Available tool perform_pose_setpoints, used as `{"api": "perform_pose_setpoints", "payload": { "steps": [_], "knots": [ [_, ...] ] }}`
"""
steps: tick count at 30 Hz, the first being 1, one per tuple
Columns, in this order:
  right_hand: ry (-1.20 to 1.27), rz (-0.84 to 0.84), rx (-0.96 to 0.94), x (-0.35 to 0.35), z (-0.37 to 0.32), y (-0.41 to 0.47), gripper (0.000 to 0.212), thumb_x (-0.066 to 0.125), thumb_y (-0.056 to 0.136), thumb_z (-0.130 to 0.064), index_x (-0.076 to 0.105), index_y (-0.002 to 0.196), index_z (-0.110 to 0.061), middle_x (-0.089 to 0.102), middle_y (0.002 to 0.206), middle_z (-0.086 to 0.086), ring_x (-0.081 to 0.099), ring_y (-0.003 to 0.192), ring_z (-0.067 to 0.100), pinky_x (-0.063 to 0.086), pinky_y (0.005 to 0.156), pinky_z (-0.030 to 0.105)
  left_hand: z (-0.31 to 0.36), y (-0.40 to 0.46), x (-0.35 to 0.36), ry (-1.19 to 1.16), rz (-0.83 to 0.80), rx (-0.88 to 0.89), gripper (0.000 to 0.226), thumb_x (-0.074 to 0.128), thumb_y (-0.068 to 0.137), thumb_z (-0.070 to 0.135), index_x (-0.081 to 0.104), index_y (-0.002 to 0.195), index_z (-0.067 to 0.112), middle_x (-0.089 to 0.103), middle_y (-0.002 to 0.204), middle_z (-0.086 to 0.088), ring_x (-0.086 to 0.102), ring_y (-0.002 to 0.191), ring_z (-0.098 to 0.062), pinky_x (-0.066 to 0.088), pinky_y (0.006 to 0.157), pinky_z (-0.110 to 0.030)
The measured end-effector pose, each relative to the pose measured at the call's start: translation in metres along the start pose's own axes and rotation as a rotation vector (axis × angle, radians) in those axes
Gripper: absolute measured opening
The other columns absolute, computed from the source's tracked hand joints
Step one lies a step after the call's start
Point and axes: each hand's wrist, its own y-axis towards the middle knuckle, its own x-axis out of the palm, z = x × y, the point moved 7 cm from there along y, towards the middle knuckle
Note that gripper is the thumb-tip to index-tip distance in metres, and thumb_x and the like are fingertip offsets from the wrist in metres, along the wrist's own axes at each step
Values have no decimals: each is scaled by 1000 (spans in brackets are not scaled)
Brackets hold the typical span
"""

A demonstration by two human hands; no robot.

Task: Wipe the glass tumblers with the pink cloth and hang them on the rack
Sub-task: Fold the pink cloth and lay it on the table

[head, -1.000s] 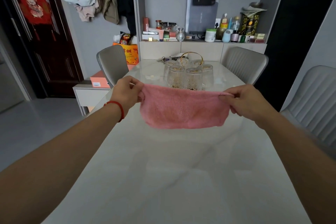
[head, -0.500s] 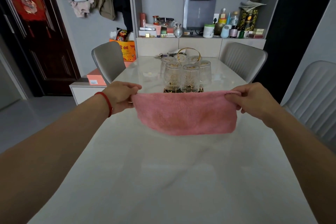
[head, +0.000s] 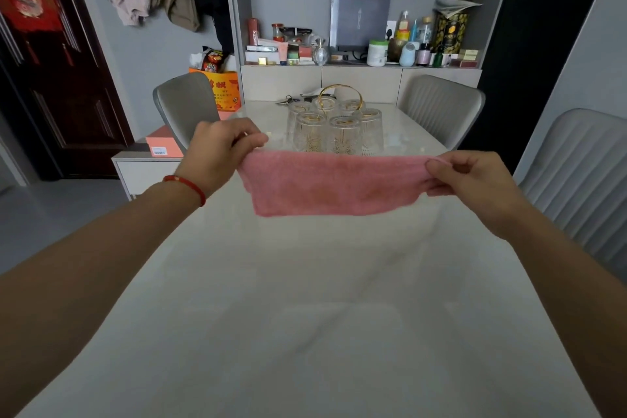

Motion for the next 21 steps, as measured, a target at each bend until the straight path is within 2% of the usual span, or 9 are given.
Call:
{"api": "perform_pose_setpoints", "payload": {
  "steps": [2, 4, 8, 10, 12, 14, 16, 18, 21],
  "knots": [
    [-5, -53, -32, -3, -3, -23, 13, 67, 98, -9, 78, 101, -3, 79, 89, 13, 78, 85, 26, 65, 82, 32, 18, -25, -5, 40, 29, 184, 25, 61, 100, 26, 77, 92, 8, 76, 83, -6, 68, 73, -24, 44, 70, -27],
    [-28, -115, 38, -4, 13, -53, 17, 67, 96, -13, 80, 102, -4, 80, 93, 11, 77, 90, 26, 64, 84, 36, 23, -72, 9, 100, -102, 275, 30, 51, 99, 38, 73, 95, 18, 70, 75, -4, 66, 64, -24, 49, 62, -29],
    [-313, -98, 217, 6, 65, -104, 12, 78, 90, -30, 84, 84, -22, 81, 85, -5, 75, 82, 15, 58, 81, 33, 20, -159, 54, 200, -309, 287, 36, 45, 99, 42, 72, 87, 23, 67, 79, 4, 64, 71, -24, 57, 57, -34],
    [-376, -6, 255, 12, 72, -114, 5, 80, 89, -29, 80, 86, -26, 79, 86, -10, 73, 81, 7, 53, 74, 25, 26, -169, 62, 172, -258, 206, 32, 48, 99, 38, 74, 101, 20, 72, 102, 1, 68, 91, -28, 60, 73, -39],
    [-322, 76, 346, 18, 72, -113, 21, 83, 86, -32, 75, 103, -23, 75, 101, -7, 70, 88, 11, 50, 72, 25, 37, -170, 76, 134, -324, 133, 47, 38, 103, 46, 65, 134, 24, 63, 139, -1, 60, 125, -26, 52, 101, -40],
    [-329, 97, 475, 24, 76, -106, 46, 86, 82, -26, 67, 123, -16, 70, 116, 4, 66, 98, 20, 49, 76, 29, 39, -179, 104, 203, -578, 18, 79, 1, 97, 70, 28, 162, 34, 29, 170, 2, 28, 155, -22, 26, 125, -41],
    [-353, 87, 559, 31, 75, -96, 56, 85, 82, -19, 61, 132, -9, 68, 122, 13, 65, 105, 26, 51, 84, 33, 32, -187, 119, 286, -708, -55, 94, -23, 82, 79, 6, 164, 43, 7, 175, 3, 4, 161, -23, 7, 128, -43],
    [-282, 80, 575, 37, 71, -85, 53, 84, 82, -17, 64, 129, -5, 71, 117, 16, 70, 102, 27, 57, 88, 37, 26, -181, 114, 231, -672, -120, 78, -6, 92, 78, 15, 160, 47, 14, 173, 5, 4, 161, -21, 8, 128, -48],
    [-37, 46, 532, 59, 45, -72, 35, 77, 86, -4, 67, 120, -4, 74, 98, 16, 70, 78, 18, 59, 66, 28, 19, -166, 99, 148, -623, -194, 71, 15, 94, 67, 43, 151, 36, 40, 162, 7, 31, 151, -20, 23, 122, -48]
  ]
}}
